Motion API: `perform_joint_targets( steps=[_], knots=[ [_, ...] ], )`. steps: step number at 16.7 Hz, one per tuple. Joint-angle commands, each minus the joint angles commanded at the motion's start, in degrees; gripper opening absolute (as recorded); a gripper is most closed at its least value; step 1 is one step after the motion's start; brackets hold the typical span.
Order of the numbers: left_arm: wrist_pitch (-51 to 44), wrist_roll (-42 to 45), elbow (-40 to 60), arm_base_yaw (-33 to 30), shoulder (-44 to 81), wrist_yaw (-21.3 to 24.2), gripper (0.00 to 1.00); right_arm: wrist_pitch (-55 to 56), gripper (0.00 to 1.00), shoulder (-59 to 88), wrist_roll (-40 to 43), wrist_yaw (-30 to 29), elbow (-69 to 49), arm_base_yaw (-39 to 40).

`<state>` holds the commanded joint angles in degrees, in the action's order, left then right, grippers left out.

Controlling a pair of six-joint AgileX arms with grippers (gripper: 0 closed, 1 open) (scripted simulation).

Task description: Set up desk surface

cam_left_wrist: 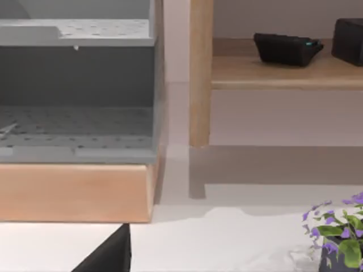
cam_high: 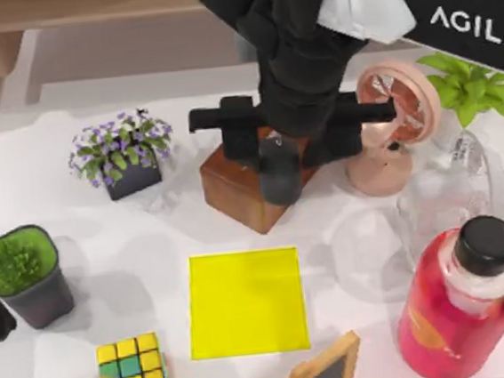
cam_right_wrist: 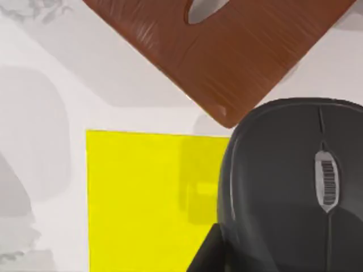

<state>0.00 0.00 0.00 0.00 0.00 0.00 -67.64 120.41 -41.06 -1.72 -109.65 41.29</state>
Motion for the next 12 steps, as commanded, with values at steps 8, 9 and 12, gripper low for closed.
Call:
perform_joint_targets(
  steps=[8, 9, 12],
  knots=[
    [0.0, 0.0, 0.0, 0.0, 0.0, 0.0, 1.0, 7.7, 0.0, 7.2, -10.6, -3.0, 8.2, 11.1],
    [0.0, 0.0, 0.0, 0.0, 0.0, 0.0, 1.0, 8.0, 0.0, 7.5, -10.9, -3.1, 8.5, 11.2],
    [0.0, 0.0, 0.0, 0.0, 0.0, 0.0, 1.0, 8.0, 0.0, 7.5, -10.9, -3.1, 8.5, 11.2]
  ],
)
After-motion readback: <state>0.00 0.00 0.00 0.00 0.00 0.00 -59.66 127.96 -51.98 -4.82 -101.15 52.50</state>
